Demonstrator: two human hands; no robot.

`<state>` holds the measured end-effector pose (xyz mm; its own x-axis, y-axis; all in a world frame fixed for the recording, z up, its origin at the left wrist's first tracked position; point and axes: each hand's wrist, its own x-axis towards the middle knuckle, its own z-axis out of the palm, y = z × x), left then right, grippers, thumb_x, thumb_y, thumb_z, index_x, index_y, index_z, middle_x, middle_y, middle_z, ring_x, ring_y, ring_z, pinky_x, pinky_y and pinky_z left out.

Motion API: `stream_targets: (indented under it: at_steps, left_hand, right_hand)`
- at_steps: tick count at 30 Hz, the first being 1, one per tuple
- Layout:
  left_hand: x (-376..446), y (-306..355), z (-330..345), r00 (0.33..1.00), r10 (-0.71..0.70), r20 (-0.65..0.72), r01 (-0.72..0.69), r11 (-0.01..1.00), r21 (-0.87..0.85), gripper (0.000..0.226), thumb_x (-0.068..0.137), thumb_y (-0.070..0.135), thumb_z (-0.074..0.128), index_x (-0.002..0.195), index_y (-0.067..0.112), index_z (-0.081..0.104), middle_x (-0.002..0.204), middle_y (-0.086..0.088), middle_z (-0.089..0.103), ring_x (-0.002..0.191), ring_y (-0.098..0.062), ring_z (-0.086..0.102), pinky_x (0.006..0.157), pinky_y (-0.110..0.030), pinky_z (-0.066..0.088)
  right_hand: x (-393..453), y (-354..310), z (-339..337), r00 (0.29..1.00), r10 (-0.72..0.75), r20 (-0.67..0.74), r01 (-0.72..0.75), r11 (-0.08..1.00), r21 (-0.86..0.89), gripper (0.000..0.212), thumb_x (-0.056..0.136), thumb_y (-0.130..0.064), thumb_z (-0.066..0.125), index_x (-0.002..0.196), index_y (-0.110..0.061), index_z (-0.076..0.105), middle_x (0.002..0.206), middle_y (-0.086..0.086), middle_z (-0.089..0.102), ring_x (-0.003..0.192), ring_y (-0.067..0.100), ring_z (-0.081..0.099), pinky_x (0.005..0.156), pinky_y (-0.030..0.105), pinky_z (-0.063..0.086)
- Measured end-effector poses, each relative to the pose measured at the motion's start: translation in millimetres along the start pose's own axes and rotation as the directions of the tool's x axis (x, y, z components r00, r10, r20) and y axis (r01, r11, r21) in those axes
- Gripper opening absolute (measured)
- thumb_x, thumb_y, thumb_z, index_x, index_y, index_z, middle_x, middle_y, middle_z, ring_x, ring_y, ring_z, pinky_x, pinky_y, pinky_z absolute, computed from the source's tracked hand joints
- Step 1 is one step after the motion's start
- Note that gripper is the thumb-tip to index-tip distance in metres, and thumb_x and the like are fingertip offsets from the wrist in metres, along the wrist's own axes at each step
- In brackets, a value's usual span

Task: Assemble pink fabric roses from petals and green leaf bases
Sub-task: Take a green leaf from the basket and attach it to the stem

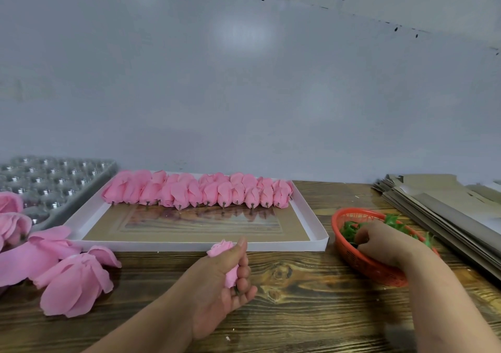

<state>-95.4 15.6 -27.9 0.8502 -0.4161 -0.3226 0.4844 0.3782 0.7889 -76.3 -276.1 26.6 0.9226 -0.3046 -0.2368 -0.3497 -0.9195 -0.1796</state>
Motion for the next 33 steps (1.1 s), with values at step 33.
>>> stream_targets:
  at_steps: [33]
  left_hand:
    - [12, 4, -6, 0.995, 0.091, -0.028, -0.092, 0.994, -0.063, 0.042, 0.086, 0.043, 0.056, 0.055, 0.015, 0.053, 0.053, 0.000, 0.046, 0.042, -0.011, 0.044, 0.063, -0.035, 0.053]
  right_hand:
    - [-18, 6, -18, 0.916, 0.028, -0.399, 0.093, 0.956, 0.278, 0.021, 0.077, -0.018, 0.075, 0.097, -0.014, 0.068, 0.097, 0.006, 0.063, 0.081, 0.018, 0.056, 0.071, 0.033, 0.046]
